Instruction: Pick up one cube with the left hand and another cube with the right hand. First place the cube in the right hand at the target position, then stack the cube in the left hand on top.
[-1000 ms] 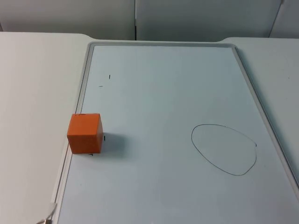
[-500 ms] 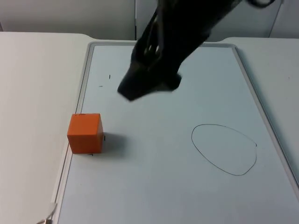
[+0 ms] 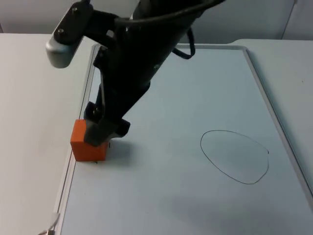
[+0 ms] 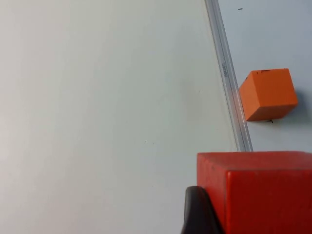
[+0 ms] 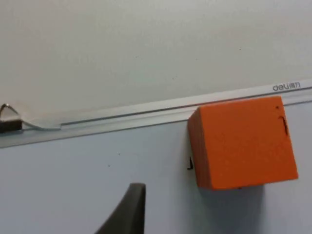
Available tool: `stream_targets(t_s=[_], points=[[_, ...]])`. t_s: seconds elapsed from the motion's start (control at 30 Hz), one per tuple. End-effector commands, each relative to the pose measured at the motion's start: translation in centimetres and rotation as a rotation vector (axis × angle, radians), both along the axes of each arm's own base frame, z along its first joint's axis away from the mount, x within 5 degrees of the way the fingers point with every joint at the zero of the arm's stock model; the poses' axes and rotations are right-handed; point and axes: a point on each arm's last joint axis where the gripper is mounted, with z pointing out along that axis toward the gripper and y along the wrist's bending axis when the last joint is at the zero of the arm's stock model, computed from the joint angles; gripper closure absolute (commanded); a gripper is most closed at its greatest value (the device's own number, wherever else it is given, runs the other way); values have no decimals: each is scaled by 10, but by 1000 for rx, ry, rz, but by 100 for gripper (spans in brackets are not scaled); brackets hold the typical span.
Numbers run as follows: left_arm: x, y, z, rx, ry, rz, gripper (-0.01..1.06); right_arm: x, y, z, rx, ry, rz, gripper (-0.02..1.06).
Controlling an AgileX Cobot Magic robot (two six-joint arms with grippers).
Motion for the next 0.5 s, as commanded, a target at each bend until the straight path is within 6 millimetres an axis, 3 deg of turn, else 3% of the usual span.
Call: stream_targets(t_s=[0.0, 0.47], points=[[-1, -1, 0, -11, -2, -3, 83, 4, 8, -10, -20, 19, 24, 7], [-1, -1, 0, -12, -2, -2, 83, 16, 22, -53, -50, 49, 49, 7]])
